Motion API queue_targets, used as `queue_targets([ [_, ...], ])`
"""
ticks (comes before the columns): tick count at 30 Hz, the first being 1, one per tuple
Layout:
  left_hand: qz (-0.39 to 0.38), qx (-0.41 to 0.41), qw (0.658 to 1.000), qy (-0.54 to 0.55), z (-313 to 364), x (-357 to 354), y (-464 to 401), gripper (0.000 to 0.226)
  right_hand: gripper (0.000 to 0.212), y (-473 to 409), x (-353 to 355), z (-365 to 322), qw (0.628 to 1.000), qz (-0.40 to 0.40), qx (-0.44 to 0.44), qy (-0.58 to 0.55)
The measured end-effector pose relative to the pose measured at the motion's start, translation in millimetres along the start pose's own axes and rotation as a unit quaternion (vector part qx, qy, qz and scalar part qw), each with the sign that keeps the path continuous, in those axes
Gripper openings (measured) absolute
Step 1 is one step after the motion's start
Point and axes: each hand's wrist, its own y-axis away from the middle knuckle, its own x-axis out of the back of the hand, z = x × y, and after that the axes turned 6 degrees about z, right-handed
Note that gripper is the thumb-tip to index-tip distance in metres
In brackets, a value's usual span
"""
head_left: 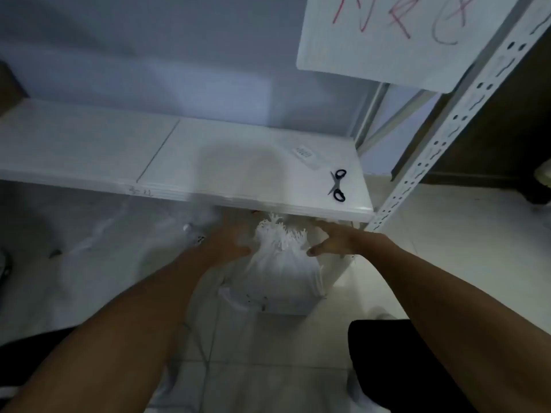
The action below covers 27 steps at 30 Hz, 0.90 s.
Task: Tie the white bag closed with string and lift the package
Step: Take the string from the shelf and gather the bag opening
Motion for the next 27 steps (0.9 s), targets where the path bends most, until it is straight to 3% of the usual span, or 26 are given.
queue_targets([
  [3,-0.011,0.015,1.0,0.013,-2,-18,12,0.075,0.095,3,-23,2,0.997,-0.058,-0.054,0.014],
  [8,-0.001,-0.008,0.999,0.042,17,-26,36,0.075,0.101,9,-72,3,0.999,0.019,-0.049,0.002],
  [11,0.009,0.019,0.998,0.059,8,-33,39,0.074,0.099,9,-91,11,0.997,0.062,-0.048,-0.005],
  [15,0.028,0.06,0.991,0.112,4,-41,35,0.071,0.098,-5,-108,27,0.988,0.106,-0.06,-0.1],
  [18,0.075,0.097,0.976,0.178,12,-50,24,0.074,0.079,-19,-117,39,0.983,0.126,-0.066,-0.119],
  [22,0.111,0.091,0.957,0.251,24,-67,7,0.095,0.027,-35,-123,49,0.954,0.199,-0.051,-0.219],
  [25,0.123,0.096,0.948,0.279,26,-79,-2,0.098,0.012,-46,-125,53,0.938,0.21,-0.042,-0.272],
  [27,0.119,0.099,0.945,0.288,22,-88,-10,0.11,0.015,-53,-127,56,0.932,0.217,-0.045,-0.287],
])
